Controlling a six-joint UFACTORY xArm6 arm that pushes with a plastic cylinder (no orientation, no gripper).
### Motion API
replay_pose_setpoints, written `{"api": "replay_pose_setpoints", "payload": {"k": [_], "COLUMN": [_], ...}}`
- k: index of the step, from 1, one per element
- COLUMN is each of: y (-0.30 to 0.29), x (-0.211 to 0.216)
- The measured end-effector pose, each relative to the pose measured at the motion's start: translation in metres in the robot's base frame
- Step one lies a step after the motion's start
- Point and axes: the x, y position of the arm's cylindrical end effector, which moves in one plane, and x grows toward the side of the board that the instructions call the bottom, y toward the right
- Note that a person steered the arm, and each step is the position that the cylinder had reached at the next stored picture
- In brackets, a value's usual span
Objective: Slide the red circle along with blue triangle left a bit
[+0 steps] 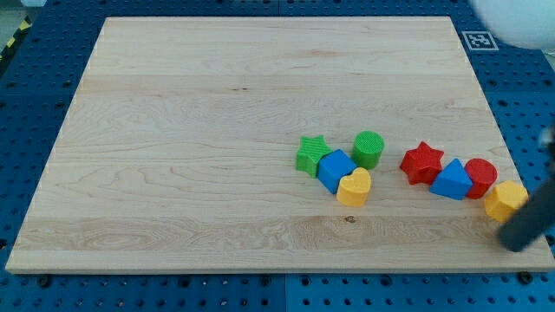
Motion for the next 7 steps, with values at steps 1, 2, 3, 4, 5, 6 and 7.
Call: {"api": "replay_pose_setpoints", "payload": {"k": [1,2,3,4,5,6,7], "y": [0.062,0.062,0.052,0.043,-0.005,-0.018,-0.018], "x": [0.008,-0.008,-0.069,-0.083,-0.082,-0.082,-0.082]}}
